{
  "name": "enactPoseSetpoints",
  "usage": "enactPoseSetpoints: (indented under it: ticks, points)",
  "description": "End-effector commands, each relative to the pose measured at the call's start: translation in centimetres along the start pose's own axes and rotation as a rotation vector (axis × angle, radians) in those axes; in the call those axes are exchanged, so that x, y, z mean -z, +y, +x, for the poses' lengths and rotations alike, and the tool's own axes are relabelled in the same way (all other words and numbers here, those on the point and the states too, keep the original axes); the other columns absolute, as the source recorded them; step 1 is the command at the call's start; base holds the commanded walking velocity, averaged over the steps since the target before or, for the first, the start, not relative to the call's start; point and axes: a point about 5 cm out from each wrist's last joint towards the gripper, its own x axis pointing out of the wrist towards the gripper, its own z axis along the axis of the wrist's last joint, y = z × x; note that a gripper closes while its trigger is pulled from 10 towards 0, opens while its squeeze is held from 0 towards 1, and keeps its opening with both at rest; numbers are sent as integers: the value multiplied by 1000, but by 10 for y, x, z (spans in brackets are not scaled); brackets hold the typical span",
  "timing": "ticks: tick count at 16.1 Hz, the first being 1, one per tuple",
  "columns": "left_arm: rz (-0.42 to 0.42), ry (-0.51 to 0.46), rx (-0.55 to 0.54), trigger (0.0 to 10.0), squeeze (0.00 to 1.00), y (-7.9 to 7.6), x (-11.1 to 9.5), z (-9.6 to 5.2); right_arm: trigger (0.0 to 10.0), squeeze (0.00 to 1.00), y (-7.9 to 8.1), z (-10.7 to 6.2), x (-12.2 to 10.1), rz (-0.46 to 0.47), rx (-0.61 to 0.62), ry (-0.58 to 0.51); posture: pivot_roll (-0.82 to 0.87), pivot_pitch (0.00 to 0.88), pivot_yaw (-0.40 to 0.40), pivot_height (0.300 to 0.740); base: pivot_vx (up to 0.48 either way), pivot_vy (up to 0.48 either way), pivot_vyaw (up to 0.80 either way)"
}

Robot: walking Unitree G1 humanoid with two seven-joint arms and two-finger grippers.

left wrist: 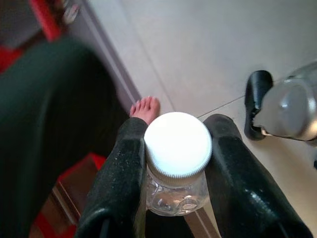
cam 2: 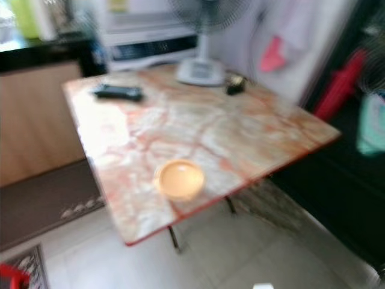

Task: Restocking fridge

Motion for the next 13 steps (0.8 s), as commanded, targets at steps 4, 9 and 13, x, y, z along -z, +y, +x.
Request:
enactPoseSetpoints:
  ticks: [4,9,13]
  points:
    - [0,-18,32,10000,0,-6,-7,1,10000,0,-9,-3,12,-3,24,45,166,0,-74,740,0,0,-800]
    - [15,-6,43,10000,0,-8,-5,1,10000,0,-9,-3,13,-13,23,53,166,0,-73,740,0,0,-800]
    - [33,-8,47,10000,0,-7,-7,1,10000,0,-8,-3,13,-18,21,58,168,0,-72,740,0,0,-800]
